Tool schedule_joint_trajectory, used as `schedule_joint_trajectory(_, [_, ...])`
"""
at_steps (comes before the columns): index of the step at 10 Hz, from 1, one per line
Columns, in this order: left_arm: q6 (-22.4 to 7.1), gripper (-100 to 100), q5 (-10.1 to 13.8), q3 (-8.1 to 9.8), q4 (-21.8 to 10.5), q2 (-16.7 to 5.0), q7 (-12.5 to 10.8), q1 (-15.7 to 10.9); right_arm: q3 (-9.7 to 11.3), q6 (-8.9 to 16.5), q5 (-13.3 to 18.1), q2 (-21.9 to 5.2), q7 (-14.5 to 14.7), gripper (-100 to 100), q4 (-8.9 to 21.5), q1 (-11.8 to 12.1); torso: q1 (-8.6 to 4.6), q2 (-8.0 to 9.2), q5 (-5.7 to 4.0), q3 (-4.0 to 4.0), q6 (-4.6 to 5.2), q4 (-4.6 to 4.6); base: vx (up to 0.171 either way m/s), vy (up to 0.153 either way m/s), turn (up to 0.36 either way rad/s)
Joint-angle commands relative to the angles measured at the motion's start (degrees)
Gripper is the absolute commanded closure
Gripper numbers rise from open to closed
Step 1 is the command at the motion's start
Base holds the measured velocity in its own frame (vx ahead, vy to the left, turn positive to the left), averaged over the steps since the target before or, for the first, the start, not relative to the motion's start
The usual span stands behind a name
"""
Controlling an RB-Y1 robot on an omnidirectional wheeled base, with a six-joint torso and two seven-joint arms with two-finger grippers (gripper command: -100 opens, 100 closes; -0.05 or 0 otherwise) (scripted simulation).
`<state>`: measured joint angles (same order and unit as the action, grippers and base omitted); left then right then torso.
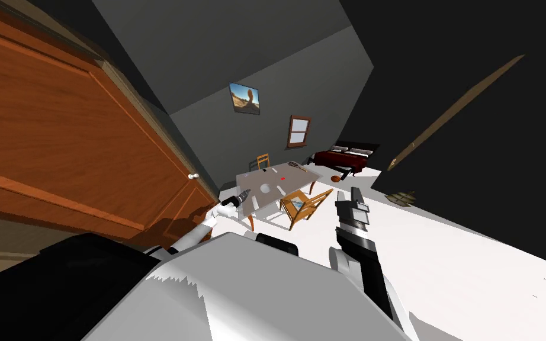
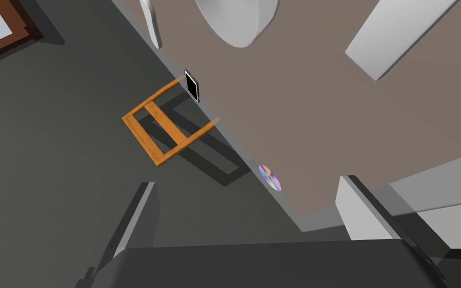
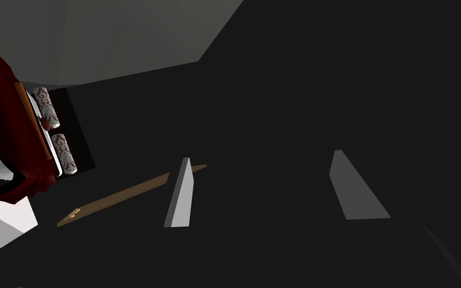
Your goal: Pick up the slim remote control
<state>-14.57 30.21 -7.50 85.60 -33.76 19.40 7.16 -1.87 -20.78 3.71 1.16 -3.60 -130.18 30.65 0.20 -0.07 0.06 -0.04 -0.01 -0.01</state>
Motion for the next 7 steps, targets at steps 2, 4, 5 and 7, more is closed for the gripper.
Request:
schedule_joint_trajectory(2, [-3.36, -100, 3.46, -2.06, -3.03, -1.62, 0.47, -0.37, -0.01, 0.00, 0.00, 0.00, 0.00, 0, 0.00, 0.02, 0.00, -0.01, -0.01, 0.00, -0.08, 0.00, 0.000, 0.030, -0.184])
schedule_joint_trajectory(4, [-5.02, -100, 5.75, -3.68, -5.41, -2.62, 0.69, -1.08, 0.00, 0.00, 0.00, 0.00, 0.00, 0, 0.00, 0.01, 0.00, -0.06, -0.01, -0.03, -0.04, -0.01, 0.007, 0.035, -0.225])
schedule_joint_trajectory(5, [-6.63, -100, 7.70, -5.35, -7.22, -3.58, 0.87, -1.77, -0.01, 0.00, 0.00, 0.00, 0.00, 0, 0.00, 0.02, -0.03, -0.06, -0.01, -0.03, -0.07, -0.01, 0.007, 0.023, -0.252])
schedule_joint_trajectory(7, [-8.17, -100, 10.37, -7.07, -10.20, -4.49, 1.02, -2.44, 0.00, 0.00, 0.00, 0.00, 0.00, 0, 0.00, 0.01, -0.02, -0.10, -0.02, -0.05, -0.03, -0.01, 0.019, 0.033, -0.242])
